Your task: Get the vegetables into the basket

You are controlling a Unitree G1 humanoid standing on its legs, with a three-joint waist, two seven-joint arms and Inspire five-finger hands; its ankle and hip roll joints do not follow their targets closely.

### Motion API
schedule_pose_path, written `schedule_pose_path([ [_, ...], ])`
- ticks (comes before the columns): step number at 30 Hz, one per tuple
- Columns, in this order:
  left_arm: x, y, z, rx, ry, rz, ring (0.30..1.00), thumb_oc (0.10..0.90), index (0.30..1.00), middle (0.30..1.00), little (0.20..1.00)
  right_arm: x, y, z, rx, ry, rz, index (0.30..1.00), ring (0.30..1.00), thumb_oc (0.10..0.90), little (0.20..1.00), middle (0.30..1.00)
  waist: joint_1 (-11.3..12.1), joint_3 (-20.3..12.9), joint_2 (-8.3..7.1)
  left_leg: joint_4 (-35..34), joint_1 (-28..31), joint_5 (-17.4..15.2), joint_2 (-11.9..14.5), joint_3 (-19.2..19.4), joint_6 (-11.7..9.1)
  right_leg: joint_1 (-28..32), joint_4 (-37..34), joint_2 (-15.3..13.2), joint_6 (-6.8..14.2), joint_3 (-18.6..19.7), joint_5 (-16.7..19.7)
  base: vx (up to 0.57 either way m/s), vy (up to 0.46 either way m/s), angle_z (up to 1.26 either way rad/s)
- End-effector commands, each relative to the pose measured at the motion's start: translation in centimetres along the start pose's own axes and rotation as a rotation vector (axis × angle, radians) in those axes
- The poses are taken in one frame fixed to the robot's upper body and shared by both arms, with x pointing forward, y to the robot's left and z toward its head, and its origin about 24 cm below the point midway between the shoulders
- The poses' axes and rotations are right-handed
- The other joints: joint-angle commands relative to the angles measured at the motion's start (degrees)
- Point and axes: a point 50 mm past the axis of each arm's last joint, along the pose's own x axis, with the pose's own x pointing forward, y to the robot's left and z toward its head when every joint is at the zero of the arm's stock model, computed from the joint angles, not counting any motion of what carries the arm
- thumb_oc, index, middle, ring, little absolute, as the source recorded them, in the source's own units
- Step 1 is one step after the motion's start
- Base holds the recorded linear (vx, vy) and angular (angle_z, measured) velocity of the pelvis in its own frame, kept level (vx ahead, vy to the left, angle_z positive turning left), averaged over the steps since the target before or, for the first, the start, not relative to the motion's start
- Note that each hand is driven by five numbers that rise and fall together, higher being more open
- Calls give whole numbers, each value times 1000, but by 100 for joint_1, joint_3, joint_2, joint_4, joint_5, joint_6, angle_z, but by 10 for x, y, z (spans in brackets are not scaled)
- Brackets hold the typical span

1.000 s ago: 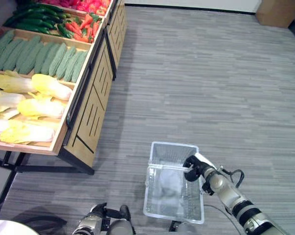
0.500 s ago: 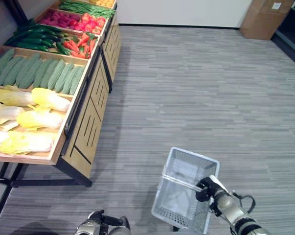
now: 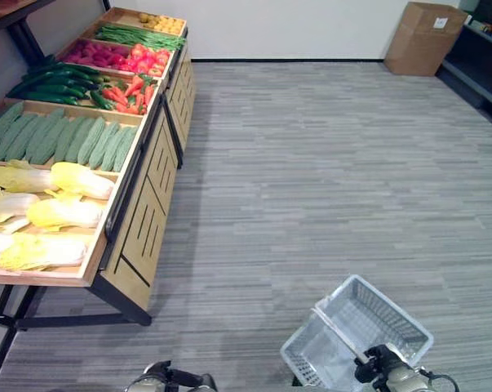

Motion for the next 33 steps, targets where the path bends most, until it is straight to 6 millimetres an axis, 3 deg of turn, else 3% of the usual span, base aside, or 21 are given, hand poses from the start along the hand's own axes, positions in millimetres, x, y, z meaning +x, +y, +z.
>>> schedule_pose_path([
  [1, 1, 6, 5, 53, 10, 37, 1000, 900, 1000, 1000, 1000, 1, -5, 33, 54, -94, -11, 300, 300, 400, 300, 300, -12, 233, -64, 164, 72, -389, 0, -368, -283, 425, 265, 39, 173, 162, -658, 0, 0, 0],
  [11, 1, 4, 1, 71, 20, 36, 1000, 900, 1000, 1000, 1000, 1, 13, 15, 49, -20, 34, 300, 300, 400, 300, 300, -40, 225, -33, 66, 143, -359, -14, -395, -290, 453, 237, 58, 174, 157, -640, 0, 0, 0],
  [21, 2, 5, 4, 90, 10, 35, 1000, 900, 1000, 1000, 1000, 1, 15, 10, 44, -8, 41, 300, 300, 400, 300, 300, -54, 285, -59, -13, 80, -319, -49, -460, -277, 388, 279, 13, 203, 102, -591, -11, 10, 1],
  [29, 2, 8, 3, 84, 9, 46, 1000, 900, 1000, 1000, 1000, 1, 12, 10, 70, -4, 33, 300, 300, 400, 300, 300, -63, 390, -57, -69, -44, -361, -212, -504, -204, 249, 355, -194, 306, 23, -476, -13, 68, 12],
  [33, 2, 10, 5, 82, 0, 53, 1000, 900, 1000, 1000, 1000, 2, 9, 14, 82, -14, 25, 300, 300, 400, 300, 300, -63, 507, -41, -56, -69, -455, -308, -456, -77, 28, 765, -330, 345, 154, -500, -20, 117, 1],
])
